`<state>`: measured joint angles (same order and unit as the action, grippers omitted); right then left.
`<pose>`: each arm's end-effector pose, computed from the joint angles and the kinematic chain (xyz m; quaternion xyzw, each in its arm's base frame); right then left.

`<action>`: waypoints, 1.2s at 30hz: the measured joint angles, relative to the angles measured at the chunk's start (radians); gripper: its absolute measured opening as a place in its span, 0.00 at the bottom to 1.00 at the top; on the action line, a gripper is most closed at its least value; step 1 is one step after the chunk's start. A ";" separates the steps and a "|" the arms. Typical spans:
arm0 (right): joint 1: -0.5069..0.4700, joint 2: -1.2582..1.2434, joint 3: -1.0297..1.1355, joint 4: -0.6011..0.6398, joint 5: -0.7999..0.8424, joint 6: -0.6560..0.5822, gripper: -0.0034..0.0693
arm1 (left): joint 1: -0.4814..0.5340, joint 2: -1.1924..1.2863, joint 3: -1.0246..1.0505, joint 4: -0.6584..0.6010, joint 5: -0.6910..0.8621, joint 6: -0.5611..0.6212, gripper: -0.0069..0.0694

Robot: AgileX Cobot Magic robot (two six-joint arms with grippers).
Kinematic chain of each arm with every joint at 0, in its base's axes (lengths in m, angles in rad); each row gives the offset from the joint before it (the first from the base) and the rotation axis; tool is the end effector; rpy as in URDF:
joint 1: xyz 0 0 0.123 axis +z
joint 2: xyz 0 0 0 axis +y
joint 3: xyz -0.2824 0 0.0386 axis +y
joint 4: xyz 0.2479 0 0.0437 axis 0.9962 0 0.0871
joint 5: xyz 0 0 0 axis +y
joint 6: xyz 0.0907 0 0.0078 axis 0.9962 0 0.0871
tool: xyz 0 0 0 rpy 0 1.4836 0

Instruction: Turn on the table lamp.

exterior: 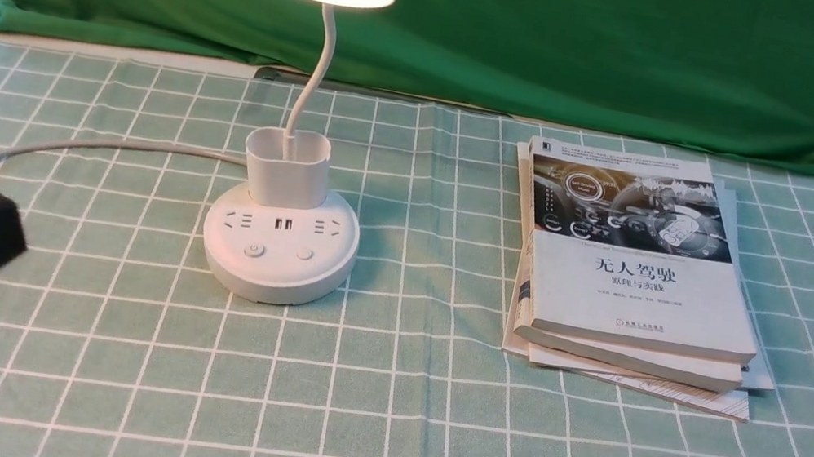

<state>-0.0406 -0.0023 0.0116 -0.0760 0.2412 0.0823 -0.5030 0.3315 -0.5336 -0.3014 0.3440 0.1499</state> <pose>0.0555 -0.0039 0.1875 0.0246 0.7618 -0.0173 0.6471 0.0570 -0.0418 0.3402 0.1660 0.7018 -0.2512 0.6456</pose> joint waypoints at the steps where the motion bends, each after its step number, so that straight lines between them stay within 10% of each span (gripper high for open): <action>1: 0.000 0.000 0.000 0.000 0.000 0.000 0.37 | 0.000 -0.020 0.000 0.033 0.004 0.002 0.12; 9: 0.000 0.000 0.000 0.000 0.000 0.000 0.37 | 0.038 -0.177 0.102 0.251 -0.015 -0.009 0.12; 20: 0.000 0.000 0.000 0.000 0.002 0.000 0.37 | 0.446 -0.331 0.510 0.284 -0.479 -0.150 0.12; 29: 0.000 -0.001 0.000 0.000 0.001 0.000 0.37 | 0.478 -0.334 0.540 0.259 -0.096 -0.242 0.12; 36: 0.000 -0.001 0.000 0.000 0.000 0.000 0.37 | 0.468 -0.334 0.540 0.241 -0.100 -0.228 0.14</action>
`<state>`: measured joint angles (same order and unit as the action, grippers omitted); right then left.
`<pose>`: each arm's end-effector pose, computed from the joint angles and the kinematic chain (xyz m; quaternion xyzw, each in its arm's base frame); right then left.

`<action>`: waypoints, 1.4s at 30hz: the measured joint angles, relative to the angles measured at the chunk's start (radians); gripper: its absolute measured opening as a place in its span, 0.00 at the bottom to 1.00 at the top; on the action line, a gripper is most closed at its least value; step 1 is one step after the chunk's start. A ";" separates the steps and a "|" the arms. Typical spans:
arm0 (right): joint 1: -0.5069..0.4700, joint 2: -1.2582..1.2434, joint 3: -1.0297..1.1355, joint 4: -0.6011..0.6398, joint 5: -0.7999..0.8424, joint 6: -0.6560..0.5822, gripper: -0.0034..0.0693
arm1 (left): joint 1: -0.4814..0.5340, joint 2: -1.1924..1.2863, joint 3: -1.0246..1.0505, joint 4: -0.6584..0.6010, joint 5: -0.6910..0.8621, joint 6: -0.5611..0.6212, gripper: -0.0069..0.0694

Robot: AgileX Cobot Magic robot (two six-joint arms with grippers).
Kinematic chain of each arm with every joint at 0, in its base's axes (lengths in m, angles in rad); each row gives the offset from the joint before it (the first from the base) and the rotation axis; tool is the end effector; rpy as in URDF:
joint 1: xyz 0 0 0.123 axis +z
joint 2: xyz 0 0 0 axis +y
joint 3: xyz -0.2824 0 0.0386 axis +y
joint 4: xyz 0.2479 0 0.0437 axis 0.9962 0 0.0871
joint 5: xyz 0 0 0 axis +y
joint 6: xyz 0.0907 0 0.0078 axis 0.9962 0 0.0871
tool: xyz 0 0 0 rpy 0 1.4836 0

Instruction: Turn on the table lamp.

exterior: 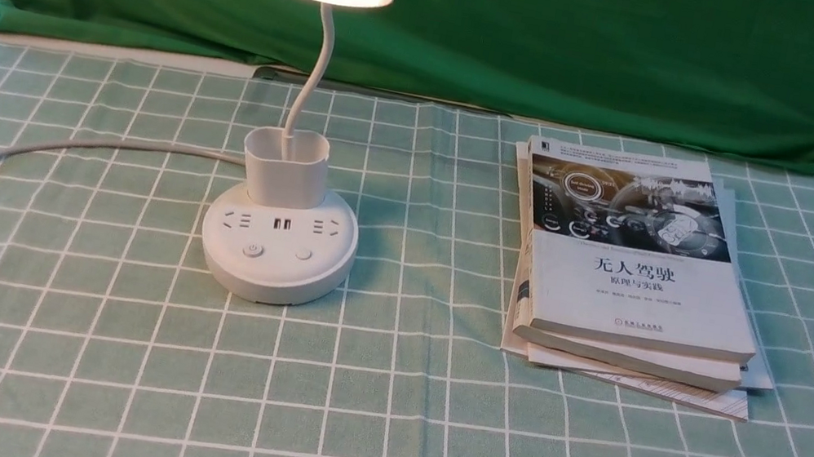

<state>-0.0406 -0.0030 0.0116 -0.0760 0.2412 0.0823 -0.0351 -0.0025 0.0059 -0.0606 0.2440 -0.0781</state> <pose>0.0554 -0.0039 0.1875 0.0246 0.7616 -0.0173 0.6474 0.0553 -0.0033 0.1891 -0.0340 0.7605 -0.0612 0.6455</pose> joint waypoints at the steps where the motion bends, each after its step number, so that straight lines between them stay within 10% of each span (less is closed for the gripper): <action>1: 0.000 0.000 0.000 0.000 0.000 0.000 0.37 | 0.000 0.000 0.000 0.000 -0.011 0.000 0.14; 42: 0.000 0.000 0.000 0.000 0.000 0.000 0.37 | 0.000 0.000 0.000 0.007 -0.021 0.005 0.20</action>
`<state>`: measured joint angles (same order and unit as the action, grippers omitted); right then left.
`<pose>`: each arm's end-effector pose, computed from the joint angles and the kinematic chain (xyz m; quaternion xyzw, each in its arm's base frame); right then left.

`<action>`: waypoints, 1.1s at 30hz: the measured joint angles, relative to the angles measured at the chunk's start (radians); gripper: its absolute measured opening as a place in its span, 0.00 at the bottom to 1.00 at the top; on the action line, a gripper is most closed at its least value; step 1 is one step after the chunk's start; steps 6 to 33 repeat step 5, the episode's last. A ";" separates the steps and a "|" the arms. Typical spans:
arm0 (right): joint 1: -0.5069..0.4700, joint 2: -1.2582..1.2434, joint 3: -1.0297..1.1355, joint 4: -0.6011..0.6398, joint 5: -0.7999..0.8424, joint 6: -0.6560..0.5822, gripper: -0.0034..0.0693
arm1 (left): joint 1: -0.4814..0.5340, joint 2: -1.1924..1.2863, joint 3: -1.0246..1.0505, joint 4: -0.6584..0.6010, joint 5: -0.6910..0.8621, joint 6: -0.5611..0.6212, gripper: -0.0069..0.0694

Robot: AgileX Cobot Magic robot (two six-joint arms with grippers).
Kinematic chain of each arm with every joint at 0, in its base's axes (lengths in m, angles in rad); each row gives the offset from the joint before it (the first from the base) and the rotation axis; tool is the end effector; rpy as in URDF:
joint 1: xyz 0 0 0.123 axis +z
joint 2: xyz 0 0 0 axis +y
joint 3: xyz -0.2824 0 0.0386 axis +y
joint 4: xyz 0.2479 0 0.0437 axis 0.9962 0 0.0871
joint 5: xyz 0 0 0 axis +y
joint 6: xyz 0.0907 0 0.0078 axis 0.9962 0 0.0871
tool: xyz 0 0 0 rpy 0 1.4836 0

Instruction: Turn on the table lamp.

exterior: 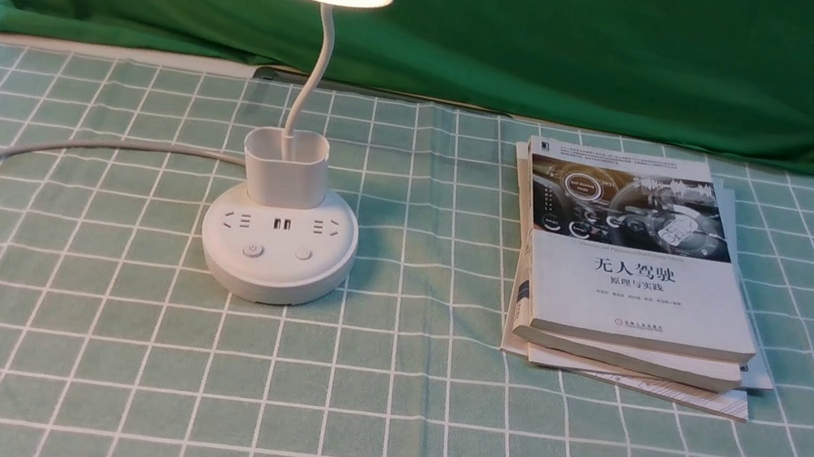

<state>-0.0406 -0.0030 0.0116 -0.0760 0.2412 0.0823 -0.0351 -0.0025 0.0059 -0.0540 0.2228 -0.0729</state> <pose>0.0554 -0.0039 0.1875 0.0246 0.7616 -0.0173 0.6474 0.0556 -0.0030 0.1910 -0.0302 0.7538 -0.0572 0.6539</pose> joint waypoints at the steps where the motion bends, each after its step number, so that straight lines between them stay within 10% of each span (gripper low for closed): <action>1: 0.000 0.000 0.000 0.000 0.000 0.000 0.37 | 0.000 0.000 0.000 0.000 0.000 0.000 0.21; 33: 0.000 0.000 0.000 0.000 0.000 0.000 0.37 | 0.000 0.000 0.000 0.000 0.000 0.000 0.21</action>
